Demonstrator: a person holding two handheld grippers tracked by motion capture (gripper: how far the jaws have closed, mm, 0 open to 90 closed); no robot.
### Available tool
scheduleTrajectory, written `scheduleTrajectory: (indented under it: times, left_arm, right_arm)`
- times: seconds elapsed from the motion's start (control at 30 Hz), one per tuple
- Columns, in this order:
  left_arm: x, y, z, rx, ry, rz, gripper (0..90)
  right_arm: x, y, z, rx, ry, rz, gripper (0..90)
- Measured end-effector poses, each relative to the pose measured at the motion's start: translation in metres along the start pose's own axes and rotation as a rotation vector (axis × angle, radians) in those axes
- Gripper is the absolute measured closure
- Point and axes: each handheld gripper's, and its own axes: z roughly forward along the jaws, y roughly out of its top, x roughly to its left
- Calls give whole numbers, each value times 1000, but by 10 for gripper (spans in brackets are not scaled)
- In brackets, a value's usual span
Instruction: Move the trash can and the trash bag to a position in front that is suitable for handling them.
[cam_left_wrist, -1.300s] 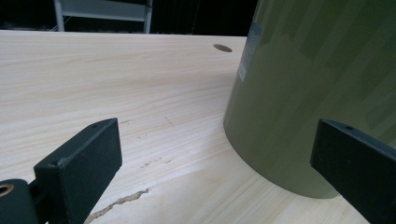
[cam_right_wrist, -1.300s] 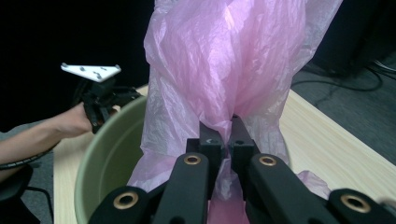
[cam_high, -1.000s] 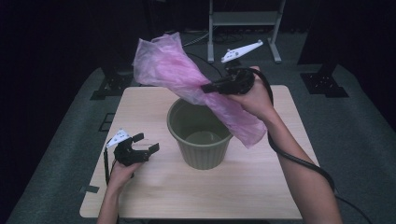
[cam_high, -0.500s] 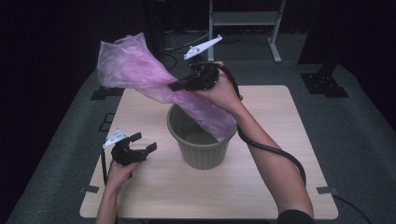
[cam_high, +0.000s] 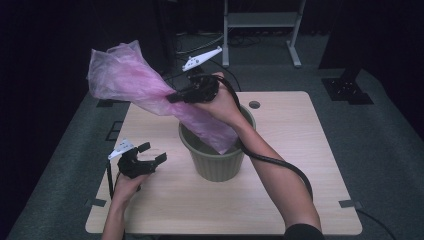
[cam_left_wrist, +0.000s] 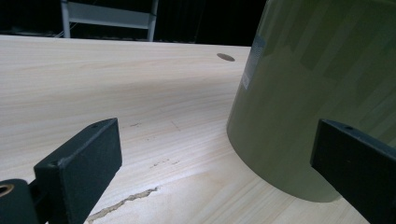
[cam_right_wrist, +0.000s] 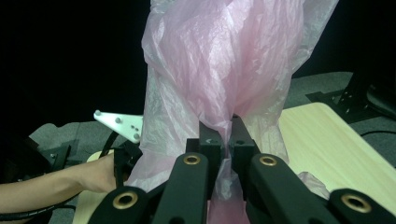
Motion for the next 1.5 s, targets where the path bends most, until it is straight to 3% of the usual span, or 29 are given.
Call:
scheduleTrajectory:
  times: [0.3,0.67,0.77,0.93,1.17,1.27,1.33,1.5]
  left_arm:
    - [-4,-2,4,16,-4,9,8]
    - [-3,-3,5,22,-8,9,8]
    - [-3,-3,5,28,-6,10,8]
    - [-4,-3,6,21,-7,8,7]
    - [-5,-4,8,30,-12,9,8]
    - [-5,-4,8,33,-13,13,8]
    - [-6,-5,9,37,-16,12,8]
    - [-6,-5,10,42,-16,12,8]
  right_arm:
    - [-11,-30,-14,8,-46,38,878]
    - [-15,-41,-23,50,-82,46,855]
    - [-15,-42,-25,82,-83,52,803]
    - [-13,-50,-28,160,-107,34,818]
    - [-10,-62,-39,207,-115,35,776]
    - [-9,-72,-45,214,-117,46,734]
    - [-8,-80,-52,205,-114,61,657]
    - [-4,-89,-71,147,-109,93,528]
